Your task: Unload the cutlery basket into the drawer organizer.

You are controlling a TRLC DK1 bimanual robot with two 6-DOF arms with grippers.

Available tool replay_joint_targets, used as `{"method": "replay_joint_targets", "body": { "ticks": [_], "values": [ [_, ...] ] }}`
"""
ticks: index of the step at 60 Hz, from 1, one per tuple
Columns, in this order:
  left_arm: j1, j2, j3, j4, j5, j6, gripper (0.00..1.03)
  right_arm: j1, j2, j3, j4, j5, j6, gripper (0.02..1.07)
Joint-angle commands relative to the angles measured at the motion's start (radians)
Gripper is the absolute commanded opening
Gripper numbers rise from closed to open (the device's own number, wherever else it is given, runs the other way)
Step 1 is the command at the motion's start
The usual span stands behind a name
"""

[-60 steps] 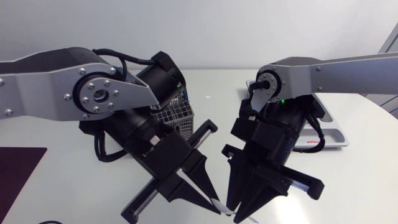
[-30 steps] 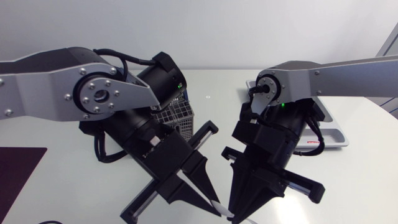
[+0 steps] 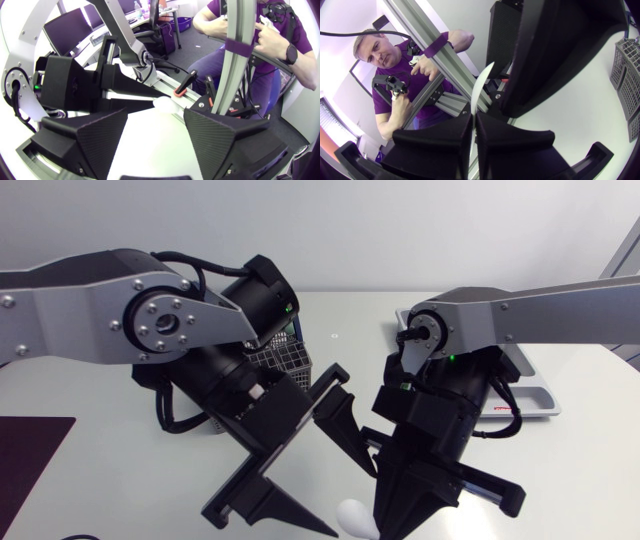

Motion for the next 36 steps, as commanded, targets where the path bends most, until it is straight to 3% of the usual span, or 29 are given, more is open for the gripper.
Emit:
{"method": "replay_joint_targets", "body": {
  "ticks": [1,17,25,29,36],
  "values": [
    [0.018,0.02,0.033,0.001,0.004,-0.015,0.91,-0.018,-0.019,-0.022,-0.055,0.001,-0.013,0.09],
    [0.123,-0.031,0.079,0.003,0.001,-0.116,0.91,-0.149,-0.061,-0.022,0.057,0.054,0.088,0.09],
    [0.19,-0.031,0.126,0.03,0.001,-0.245,0.91,-0.201,-0.145,-0.065,0.29,0.126,0.297,0.09],
    [0.219,-0.026,0.146,0.075,-0.001,-0.366,0.91,-0.219,-0.203,-0.099,0.419,0.189,0.409,0.1],
    [0.25,-0.023,0.148,0.105,-0.025,-0.454,0.91,-0.248,-0.288,-0.156,0.586,0.295,0.516,0.1]
  ]
}}
